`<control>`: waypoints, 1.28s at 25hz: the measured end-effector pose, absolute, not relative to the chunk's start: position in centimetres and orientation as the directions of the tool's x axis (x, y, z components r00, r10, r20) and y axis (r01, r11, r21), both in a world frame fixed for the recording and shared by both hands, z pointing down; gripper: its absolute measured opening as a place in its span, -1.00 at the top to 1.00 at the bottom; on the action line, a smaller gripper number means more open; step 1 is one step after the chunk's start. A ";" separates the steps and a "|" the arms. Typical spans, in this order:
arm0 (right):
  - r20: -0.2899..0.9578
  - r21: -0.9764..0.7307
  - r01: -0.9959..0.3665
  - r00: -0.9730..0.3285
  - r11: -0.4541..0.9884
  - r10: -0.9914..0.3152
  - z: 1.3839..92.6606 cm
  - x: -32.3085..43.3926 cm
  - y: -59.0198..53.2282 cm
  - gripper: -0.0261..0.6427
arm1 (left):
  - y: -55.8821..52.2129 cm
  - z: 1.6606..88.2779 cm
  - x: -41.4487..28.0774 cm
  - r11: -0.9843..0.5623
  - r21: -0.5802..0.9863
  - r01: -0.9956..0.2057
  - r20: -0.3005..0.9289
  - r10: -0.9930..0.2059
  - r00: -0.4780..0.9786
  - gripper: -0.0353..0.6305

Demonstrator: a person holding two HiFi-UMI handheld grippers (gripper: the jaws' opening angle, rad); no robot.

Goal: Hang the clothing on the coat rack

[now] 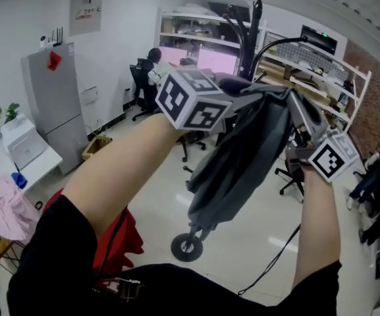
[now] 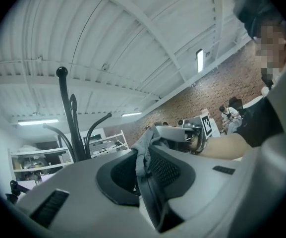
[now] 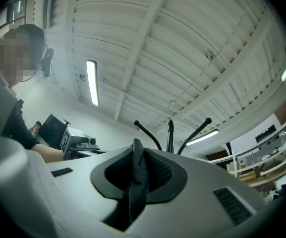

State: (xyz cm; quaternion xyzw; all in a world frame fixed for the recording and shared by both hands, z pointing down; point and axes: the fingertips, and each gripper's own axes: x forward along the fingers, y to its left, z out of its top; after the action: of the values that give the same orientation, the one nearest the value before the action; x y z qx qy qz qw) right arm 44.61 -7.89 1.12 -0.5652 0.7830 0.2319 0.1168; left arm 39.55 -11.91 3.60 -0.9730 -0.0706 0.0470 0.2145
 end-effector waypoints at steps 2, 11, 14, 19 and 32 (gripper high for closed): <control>-0.452 0.225 -0.944 -0.319 0.240 -0.833 0.6 45.5 -8.1 0.79 | -11.9 3.0 40.2 -0.905 -0.410 0.116 -0.071 0.159 0.985 0.76; -0.403 0.137 -0.974 -0.219 0.179 -0.888 1.8 49.4 -12.0 0.78 | -14.5 2.8 43.1 -0.941 -0.330 0.079 -0.065 0.106 0.992 0.75; -0.366 0.085 -0.970 -0.243 0.228 -0.899 4.2 50.4 -13.3 0.77 | -15.9 4.6 44.0 -0.960 -0.269 0.075 -0.047 0.090 0.995 0.75; -0.359 -0.074 -0.946 -0.269 0.315 -0.894 7.5 50.6 -13.0 0.76 | -16.6 8.4 44.3 -0.973 -0.199 0.113 -0.015 0.118 0.993 0.75; -0.426 -0.150 -0.892 -0.330 0.426 -0.842 11.1 48.6 -11.0 0.75 | -15.0 11.0 43.1 -0.984 -0.014 0.180 -0.230 0.178 0.957 0.72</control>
State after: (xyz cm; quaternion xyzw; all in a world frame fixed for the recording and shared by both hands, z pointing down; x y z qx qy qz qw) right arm 48.62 -11.03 11.12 -0.5330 0.8136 0.0555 0.2254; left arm 43.11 -15.05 10.99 -0.9891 -0.0903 0.1160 -0.0038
